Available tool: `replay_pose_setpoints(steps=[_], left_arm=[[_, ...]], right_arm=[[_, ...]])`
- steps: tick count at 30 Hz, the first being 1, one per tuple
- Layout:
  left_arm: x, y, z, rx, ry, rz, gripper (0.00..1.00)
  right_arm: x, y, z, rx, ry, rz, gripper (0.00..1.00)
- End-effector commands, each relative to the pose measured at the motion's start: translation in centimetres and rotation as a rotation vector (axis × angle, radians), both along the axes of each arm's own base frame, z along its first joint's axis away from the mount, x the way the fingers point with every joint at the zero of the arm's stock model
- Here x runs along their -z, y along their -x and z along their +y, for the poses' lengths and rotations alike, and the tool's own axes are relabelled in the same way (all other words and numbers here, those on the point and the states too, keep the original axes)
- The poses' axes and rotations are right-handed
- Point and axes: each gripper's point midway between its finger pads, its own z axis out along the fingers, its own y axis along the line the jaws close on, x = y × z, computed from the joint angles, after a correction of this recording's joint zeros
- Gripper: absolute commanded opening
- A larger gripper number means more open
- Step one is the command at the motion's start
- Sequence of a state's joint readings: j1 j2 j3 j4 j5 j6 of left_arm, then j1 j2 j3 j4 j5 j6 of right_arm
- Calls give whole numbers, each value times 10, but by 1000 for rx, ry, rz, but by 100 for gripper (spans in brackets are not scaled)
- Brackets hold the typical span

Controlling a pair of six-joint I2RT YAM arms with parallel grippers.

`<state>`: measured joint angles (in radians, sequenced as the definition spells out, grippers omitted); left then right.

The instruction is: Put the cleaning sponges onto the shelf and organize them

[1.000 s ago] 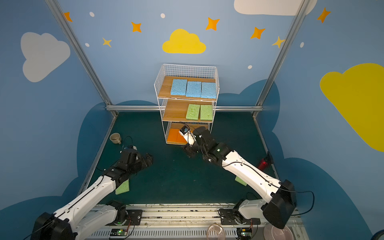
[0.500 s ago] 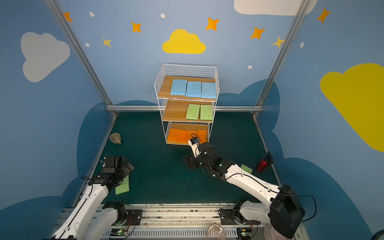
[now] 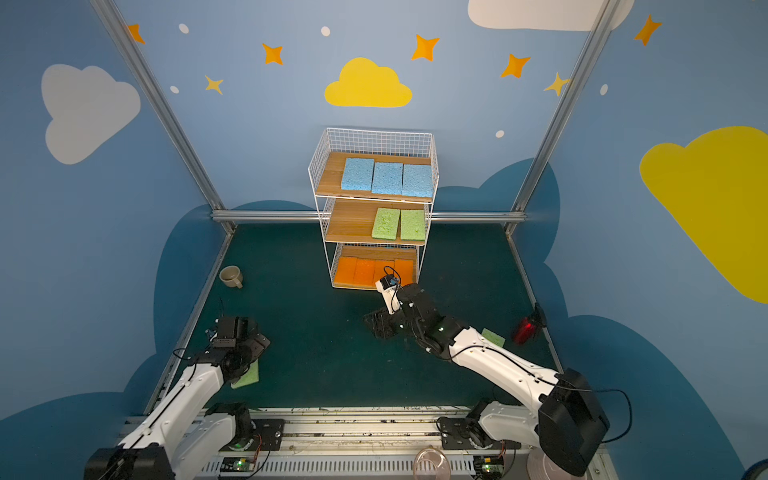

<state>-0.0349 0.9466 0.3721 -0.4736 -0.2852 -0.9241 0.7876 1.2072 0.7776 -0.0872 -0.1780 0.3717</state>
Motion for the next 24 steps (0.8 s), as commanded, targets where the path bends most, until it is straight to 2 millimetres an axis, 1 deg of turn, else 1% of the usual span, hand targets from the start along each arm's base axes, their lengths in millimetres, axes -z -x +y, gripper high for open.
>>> replay_pose_setpoints(steps=[1, 4, 7, 10, 12, 14, 15, 20, 22, 24], left_arm=[[5, -28, -59, 145, 178, -94, 98], [4, -34, -92, 225, 180, -108, 98], [5, -40, -129, 295, 201, -117, 98], [4, -48, -170, 380, 211, -117, 98], [4, -55, -200, 424, 235, -141, 98], [5, -63, -233, 460, 266, -163, 98], [6, -66, -248, 477, 277, -170, 98], [3, -87, -334, 590, 356, -194, 98], [0, -94, -361, 623, 383, -207, 98], [-6, -98, -377, 649, 385, -219, 98]], right_arm=[[2, -2, -10, 26, -22, 25, 66], [6, -7, -19, 59, -45, 57, 66], [9, -11, -28, 89, -52, 88, 66], [12, -12, -40, 120, -63, 111, 66], [15, -12, -51, 144, -62, 133, 67], [10, -11, -64, 173, -74, 147, 66], [18, -7, -73, 189, -67, 168, 66], [29, 1, -117, 320, -99, 212, 66], [30, 1, -131, 366, -130, 196, 66], [28, 2, -143, 405, -163, 178, 66]])
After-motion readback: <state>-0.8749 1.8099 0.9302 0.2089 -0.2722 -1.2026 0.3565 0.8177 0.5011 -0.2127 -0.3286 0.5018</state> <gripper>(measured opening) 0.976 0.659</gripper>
